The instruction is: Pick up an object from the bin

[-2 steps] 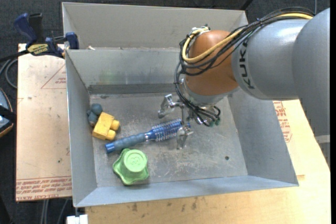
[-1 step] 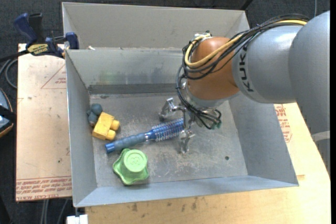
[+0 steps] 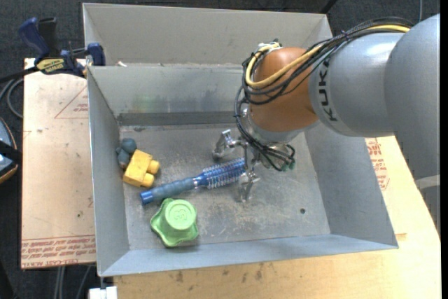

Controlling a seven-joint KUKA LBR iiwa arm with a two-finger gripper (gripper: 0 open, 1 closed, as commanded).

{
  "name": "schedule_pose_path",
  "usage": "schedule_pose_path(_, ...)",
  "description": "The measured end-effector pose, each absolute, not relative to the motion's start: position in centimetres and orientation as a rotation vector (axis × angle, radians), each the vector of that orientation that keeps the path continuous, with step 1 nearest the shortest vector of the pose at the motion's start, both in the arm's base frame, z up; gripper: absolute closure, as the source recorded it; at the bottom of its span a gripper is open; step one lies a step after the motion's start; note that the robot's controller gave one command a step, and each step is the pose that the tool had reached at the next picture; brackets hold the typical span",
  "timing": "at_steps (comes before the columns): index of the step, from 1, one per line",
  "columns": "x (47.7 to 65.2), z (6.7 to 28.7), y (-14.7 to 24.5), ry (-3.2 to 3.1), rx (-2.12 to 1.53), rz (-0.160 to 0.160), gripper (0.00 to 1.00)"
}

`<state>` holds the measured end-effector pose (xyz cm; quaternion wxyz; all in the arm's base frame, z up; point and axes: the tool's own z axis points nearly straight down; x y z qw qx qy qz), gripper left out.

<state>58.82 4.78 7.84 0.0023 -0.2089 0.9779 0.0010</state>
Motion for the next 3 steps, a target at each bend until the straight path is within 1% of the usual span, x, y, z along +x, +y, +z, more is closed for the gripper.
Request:
schedule_pose_path(1, 59.0, 8.1, 4.8, 3.061, -0.652, 0.002, 1.00)
schedule_pose_path(2, 59.2, 12.2, 4.9, 3.065, -0.652, 0.000, 1.00)
schedule_pose_path(3, 59.2, 12.8, 4.9, 3.070, -0.653, 0.000, 1.00)
